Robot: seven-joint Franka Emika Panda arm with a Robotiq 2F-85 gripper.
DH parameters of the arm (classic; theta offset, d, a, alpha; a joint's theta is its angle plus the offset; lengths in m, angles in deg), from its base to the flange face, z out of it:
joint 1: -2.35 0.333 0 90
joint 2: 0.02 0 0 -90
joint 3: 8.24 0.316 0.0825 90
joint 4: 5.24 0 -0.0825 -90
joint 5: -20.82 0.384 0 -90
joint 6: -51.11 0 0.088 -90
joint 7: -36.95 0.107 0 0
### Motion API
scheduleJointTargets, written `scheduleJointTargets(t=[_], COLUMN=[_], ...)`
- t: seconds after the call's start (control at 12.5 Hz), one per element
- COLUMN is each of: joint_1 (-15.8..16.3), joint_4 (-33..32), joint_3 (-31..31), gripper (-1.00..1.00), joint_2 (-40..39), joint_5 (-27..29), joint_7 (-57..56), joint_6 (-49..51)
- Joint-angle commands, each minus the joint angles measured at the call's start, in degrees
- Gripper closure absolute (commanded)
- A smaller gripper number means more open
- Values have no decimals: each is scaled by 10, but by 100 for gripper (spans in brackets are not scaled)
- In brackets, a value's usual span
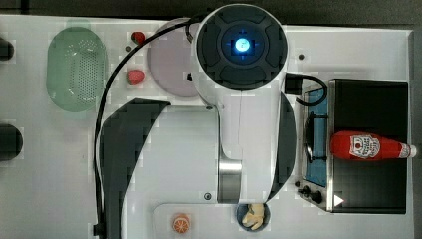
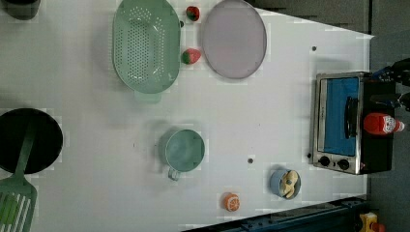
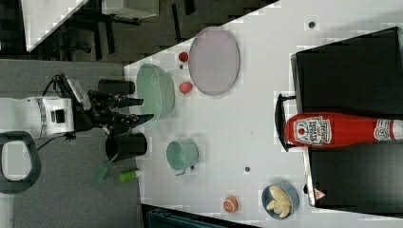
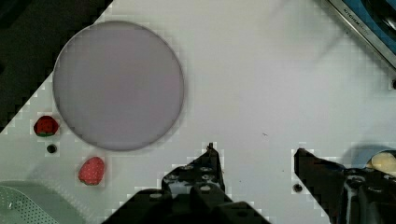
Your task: Pick Ketchup from oven and place it on table.
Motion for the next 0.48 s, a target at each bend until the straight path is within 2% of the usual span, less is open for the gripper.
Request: scheduleJointTargets(t=[0.08,0.16,0.24,0.48], joint_1=[-16,-16,-17,-26], joint_4=[-167,-167,-168,-169], joint_3=[-3,-6,-10,-49], gripper=[-58,-84,-100,-100], joint_2=[278,277,276,248], joint_5=[16,16,15,15], joint_7=[-28,-28,-28,-29], joint_6=[118,118,115,105])
